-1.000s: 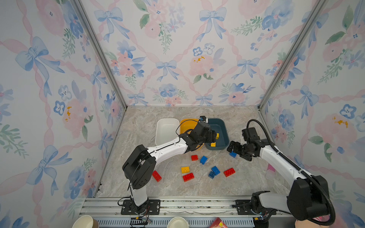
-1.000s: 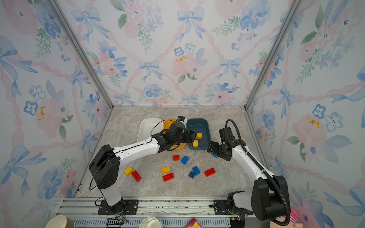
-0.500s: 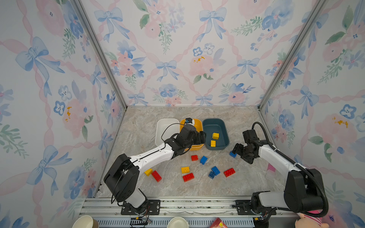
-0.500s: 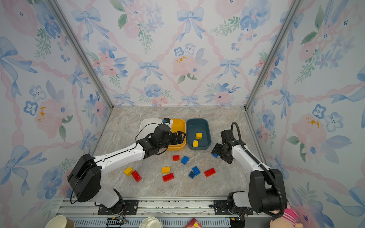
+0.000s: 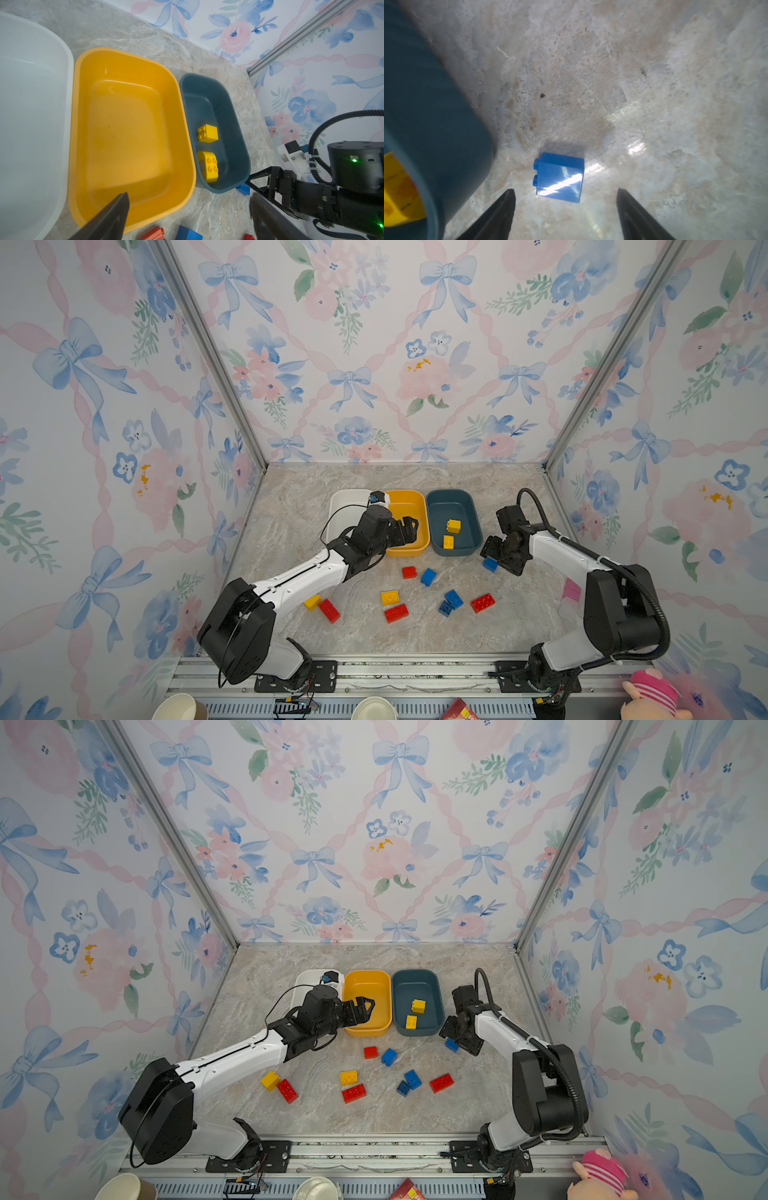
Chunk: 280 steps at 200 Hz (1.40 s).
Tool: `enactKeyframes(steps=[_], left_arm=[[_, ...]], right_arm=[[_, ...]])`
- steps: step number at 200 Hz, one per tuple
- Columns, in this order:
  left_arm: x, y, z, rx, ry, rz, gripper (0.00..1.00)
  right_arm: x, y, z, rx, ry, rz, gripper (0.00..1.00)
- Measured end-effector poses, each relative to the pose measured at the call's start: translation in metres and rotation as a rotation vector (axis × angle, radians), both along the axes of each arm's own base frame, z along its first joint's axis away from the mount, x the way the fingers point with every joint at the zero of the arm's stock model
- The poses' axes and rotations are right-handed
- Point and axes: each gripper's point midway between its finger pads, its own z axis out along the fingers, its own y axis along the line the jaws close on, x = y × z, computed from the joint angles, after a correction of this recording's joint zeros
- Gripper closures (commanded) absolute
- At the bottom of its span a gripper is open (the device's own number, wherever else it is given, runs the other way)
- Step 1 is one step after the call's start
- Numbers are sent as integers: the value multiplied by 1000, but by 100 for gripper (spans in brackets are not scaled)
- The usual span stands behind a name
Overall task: Sort the legos into containers by color
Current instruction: 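Withdraw the left gripper while the right gripper lowers onto the blue brick, then close the right gripper on the blue brick and lift it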
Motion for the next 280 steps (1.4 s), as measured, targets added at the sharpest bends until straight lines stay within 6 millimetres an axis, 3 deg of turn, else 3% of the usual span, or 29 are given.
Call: enactKeyframes(steps=[112, 192, 252, 280], left_arm=[[1, 9, -3, -11, 6, 8, 4], [-1, 10, -5, -14, 11, 13, 3], [-10, 19, 0, -28, -6, 17, 2], [-15, 29, -8, -27, 6, 32, 2]], right_arm=[[5, 2, -25, -34, 39, 7, 30], [7, -3, -26, -60, 28, 0, 56], [-2, 0, -24, -45, 15, 8, 60], [-12, 7, -15, -44, 15, 38, 61]])
